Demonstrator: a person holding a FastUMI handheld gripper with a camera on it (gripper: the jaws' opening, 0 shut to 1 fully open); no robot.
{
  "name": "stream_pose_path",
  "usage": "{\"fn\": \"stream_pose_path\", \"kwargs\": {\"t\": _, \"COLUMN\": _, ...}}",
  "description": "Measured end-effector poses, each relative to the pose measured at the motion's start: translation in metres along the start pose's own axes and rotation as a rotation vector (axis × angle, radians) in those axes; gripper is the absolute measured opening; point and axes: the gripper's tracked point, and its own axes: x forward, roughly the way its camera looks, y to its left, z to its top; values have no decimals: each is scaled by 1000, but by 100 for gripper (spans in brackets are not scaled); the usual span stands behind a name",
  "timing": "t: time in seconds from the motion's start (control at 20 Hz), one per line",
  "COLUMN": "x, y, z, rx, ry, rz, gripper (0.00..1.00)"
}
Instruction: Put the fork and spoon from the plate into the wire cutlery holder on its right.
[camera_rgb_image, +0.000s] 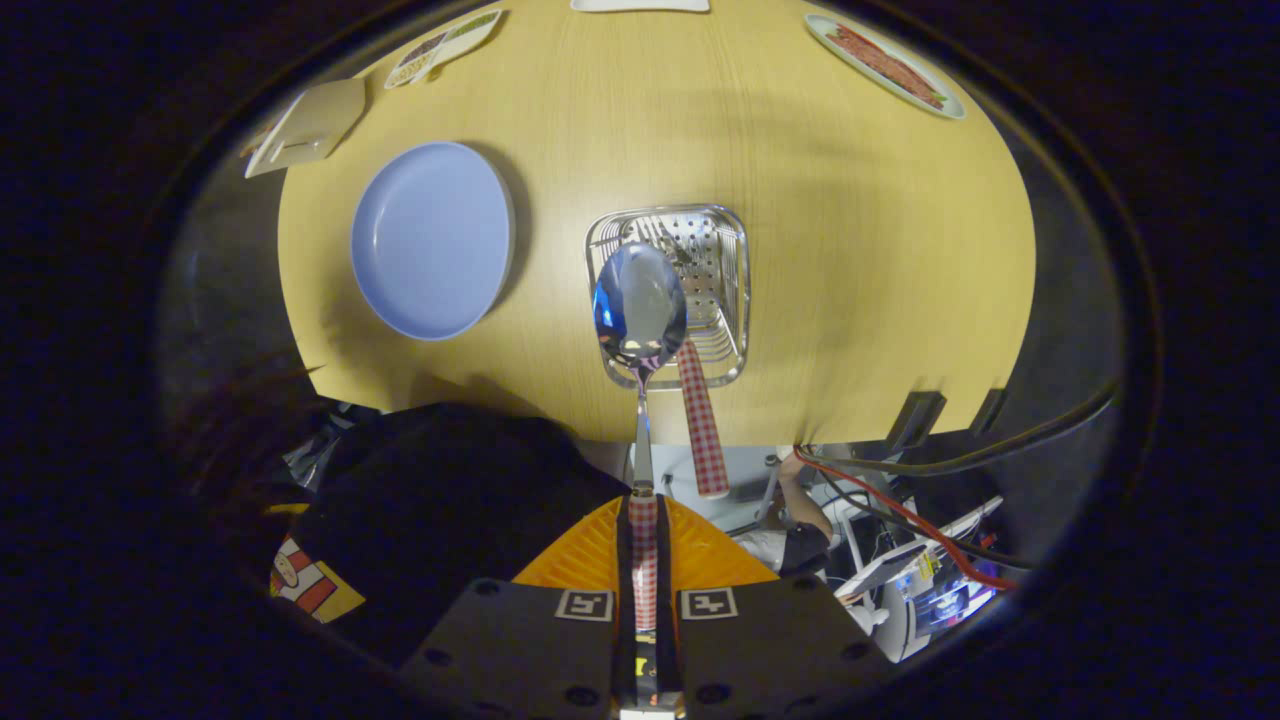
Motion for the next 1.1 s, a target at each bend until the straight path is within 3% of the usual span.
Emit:
{"fn": "stream_pose_path", "kwargs": {"t": 0.4, "x": 8, "y": -3, "z": 21, "rx": -39, "ry": 247, "rz": -18, "gripper": 11}}
{"fn": "stream_pose_path", "kwargs": {"t": 0.95, "x": 5, "y": -1, "z": 51, "rx": 55, "ry": 186, "rz": 73, "gripper": 92}}
{"fn": "stream_pose_path", "kwargs": {"t": 1.1, "x": -1, "y": -1, "z": 48, "rx": 78, "ry": 121, "rz": 92, "gripper": 93}}
